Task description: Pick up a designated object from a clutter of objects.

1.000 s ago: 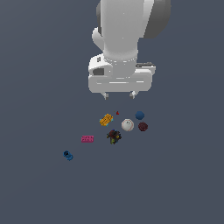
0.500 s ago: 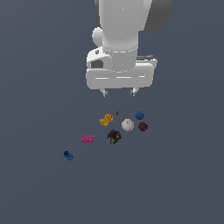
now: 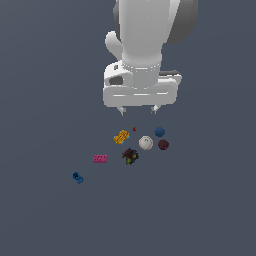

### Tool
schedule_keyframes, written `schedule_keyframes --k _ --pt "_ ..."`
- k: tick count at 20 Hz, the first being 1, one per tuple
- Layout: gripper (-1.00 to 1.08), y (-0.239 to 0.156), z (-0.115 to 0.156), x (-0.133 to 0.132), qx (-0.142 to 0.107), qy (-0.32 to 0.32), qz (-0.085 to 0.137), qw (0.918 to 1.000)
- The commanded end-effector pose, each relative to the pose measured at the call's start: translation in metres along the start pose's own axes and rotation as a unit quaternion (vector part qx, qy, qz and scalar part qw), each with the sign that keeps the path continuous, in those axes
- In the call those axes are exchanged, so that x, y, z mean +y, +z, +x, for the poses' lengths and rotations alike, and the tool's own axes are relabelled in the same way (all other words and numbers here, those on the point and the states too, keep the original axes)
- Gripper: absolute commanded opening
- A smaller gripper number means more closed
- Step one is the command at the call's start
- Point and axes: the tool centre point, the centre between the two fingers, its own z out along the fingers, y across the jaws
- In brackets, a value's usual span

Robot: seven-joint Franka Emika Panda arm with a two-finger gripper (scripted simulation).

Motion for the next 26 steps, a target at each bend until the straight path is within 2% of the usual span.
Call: schedule_keyframes --k 1,7,12,19,26 --pt "1.00 0.012 0.001 -0.006 -0.001 -0.006 -0.002 1.0000" --pt "1.00 0.056 0.003 -0.031 -0.003 -0.029 -0.010 0.9995" --pt "1.00 0.108 -0.002 -0.062 -0.004 -0.059 -0.016 0.9981" --pt "1.00 0.180 -0.022 -0.107 -0.006 -0.105 -0.017 0.9944" --pt "1.00 0.223 -0.043 -0.136 -0.008 -0.135 -0.014 0.9908"
